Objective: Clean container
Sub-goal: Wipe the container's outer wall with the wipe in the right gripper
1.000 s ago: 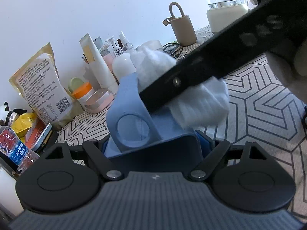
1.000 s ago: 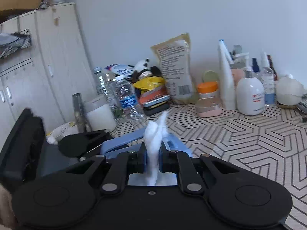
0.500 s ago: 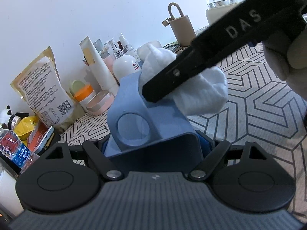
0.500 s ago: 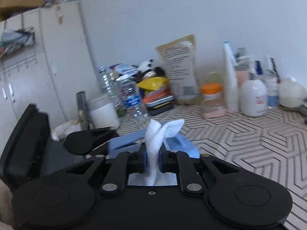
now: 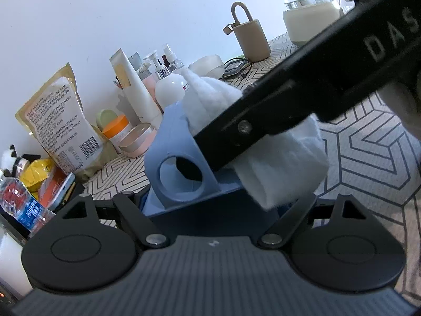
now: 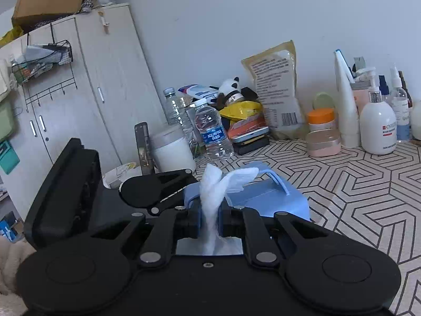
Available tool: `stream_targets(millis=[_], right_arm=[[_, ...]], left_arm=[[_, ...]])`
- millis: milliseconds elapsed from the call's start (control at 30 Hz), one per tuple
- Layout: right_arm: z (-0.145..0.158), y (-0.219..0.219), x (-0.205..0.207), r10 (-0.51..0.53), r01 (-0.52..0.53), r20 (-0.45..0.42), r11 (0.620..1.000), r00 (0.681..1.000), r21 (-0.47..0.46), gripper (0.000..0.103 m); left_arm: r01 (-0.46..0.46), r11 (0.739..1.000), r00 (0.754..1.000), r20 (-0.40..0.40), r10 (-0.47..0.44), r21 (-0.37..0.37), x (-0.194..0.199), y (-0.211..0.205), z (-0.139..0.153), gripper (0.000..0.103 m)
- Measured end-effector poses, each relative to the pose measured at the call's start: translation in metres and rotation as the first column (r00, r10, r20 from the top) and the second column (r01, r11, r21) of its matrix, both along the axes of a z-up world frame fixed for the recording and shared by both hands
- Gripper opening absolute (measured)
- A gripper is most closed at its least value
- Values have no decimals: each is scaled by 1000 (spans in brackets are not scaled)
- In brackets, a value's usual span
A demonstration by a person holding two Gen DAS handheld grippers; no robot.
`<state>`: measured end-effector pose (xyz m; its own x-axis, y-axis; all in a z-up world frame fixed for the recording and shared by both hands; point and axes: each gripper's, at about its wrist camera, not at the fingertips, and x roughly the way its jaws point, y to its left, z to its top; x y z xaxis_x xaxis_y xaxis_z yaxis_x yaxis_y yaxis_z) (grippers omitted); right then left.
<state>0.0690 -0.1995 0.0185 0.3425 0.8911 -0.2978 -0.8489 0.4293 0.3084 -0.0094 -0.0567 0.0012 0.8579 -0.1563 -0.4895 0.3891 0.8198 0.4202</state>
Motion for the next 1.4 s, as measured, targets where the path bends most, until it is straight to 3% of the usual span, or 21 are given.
stream_targets(millis=[267,467,667,967,1167,1267,1400], right_arm=[[-2,-14,16,-127,127,-52,992,991,12,14],[-2,-14,17,-149,150,-49,989,988,14,14],[-1,-10,15,-140,140,-28,990,990,1,15],[1,0,-4,-2,2,0,1000,1000,-3,15],[1,-3,-2,-23,23,-3,1000,1000,0,14],[2,-10,3,-83,83,2,996,997,-20,14],[-1,-22,14,-136,136,-60,991,989,0,14]], left_arm=[[1,1000,1000,-12,-1,-19,2,1,0,84],[0,1000,1000,-22,-1,-31,5,2,1,84],[4,999,1000,-24,-5,-40,9,7,1,84],[-3,1000,1000,-12,3,-22,11,10,-1,84],[-16,1000,1000,19,16,18,13,6,-3,84],[-14,1000,1000,20,13,20,9,4,-4,84],[-13,1000,1000,21,13,19,8,4,-5,84]])
